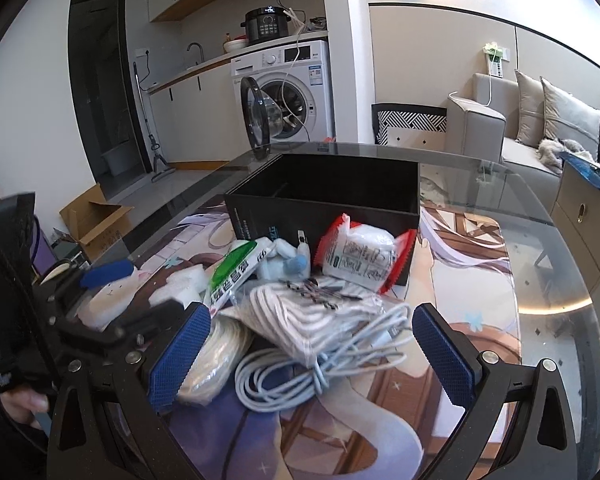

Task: Organize soft objects
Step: 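Grasp the white foam with the left tool while the right tool grasps the adidas rope bag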

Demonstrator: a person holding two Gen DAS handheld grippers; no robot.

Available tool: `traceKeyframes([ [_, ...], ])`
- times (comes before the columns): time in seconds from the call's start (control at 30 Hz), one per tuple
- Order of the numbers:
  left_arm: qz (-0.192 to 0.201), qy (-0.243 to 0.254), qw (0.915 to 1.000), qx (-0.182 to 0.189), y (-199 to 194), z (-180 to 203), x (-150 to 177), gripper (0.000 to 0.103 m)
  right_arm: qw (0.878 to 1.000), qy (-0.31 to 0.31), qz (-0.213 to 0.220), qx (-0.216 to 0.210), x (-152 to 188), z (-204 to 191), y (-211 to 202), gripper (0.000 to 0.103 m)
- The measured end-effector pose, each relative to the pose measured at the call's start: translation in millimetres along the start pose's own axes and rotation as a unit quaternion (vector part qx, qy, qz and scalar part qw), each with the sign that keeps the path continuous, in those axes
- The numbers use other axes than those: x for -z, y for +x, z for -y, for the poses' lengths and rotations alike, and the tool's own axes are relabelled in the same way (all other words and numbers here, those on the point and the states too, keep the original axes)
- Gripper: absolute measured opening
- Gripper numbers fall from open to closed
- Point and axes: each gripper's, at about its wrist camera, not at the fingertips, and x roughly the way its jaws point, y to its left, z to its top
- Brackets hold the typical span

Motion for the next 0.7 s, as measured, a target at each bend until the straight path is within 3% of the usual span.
traceKeyframes([
  [0.33,-0.022,-0.003,0.9998,0.001,6.5,-2.3,2.4,0.103,0.997,0.047,-0.044,0.034,-22.3,-2.2,30.2,0.103],
  [0.6,-0.038,-0.011,0.9992,0.002,12.6,-4.5,2.7,0.101,0.995,0.049,-0.076,0.052,-17.6,-2.7,43.3,0.103],
  [0.7,-0.04,-0.02,0.9989,0.014,12.8,-7.3,2.8,0.096,0.994,0.051,-0.082,0.052,-14.0,3.8,41.8,0.096],
])
